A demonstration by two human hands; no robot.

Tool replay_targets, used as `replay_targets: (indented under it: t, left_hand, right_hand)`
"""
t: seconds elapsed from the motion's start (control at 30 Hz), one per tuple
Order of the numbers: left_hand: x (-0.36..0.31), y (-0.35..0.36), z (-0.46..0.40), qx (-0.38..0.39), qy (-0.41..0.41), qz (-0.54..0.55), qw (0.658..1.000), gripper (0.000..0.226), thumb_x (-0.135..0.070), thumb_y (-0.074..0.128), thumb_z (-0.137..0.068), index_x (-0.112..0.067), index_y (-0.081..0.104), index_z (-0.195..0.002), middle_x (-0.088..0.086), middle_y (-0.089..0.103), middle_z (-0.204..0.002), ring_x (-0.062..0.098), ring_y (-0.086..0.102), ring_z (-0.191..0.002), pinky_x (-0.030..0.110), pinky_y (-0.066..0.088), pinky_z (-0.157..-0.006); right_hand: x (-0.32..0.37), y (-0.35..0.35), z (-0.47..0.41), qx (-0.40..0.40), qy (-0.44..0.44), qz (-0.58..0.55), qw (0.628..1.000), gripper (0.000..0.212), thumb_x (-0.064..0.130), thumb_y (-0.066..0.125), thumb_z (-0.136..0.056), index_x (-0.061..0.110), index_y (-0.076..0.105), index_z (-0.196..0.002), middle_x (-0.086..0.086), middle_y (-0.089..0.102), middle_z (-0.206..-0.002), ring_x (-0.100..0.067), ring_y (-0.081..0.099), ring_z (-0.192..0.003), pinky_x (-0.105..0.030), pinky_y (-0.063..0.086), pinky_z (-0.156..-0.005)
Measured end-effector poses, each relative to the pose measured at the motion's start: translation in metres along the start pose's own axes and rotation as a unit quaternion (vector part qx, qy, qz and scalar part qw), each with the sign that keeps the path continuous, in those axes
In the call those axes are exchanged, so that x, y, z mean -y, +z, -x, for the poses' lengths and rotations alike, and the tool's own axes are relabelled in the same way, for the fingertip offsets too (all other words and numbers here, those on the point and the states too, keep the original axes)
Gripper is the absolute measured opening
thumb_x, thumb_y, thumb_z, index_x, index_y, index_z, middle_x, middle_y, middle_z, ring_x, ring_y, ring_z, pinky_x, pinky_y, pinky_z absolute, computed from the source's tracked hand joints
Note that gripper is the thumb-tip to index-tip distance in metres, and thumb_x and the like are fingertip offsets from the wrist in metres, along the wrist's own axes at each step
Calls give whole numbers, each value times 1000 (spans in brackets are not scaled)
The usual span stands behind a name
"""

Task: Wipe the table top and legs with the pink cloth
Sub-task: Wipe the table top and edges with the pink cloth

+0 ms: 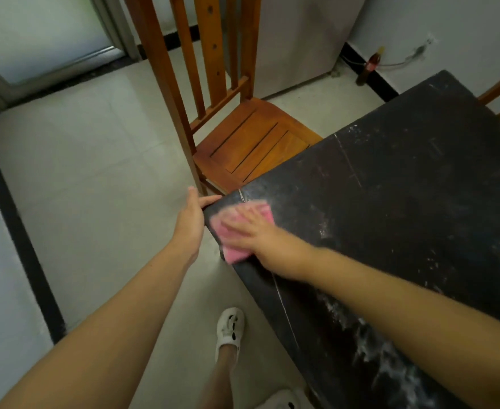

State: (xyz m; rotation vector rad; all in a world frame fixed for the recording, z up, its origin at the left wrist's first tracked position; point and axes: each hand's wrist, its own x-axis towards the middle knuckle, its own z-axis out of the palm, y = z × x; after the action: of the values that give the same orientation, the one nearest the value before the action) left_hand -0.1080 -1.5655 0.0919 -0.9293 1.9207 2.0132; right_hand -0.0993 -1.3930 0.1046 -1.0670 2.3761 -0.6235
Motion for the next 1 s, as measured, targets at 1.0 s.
replay_targets:
  t: [1.0]
  left_hand:
    - [56, 84, 67, -36, 333, -558, 759, 53, -34, 23, -88, -10, 50, -127, 8, 46, -138, 22, 35, -133, 49, 13, -112]
  right_hand:
    - [-21, -41, 164, -111, 160, -132, 972, 60, -12, 41, -82, 24, 57, -127, 11, 41, -142, 7, 26, -134, -14, 15, -113]
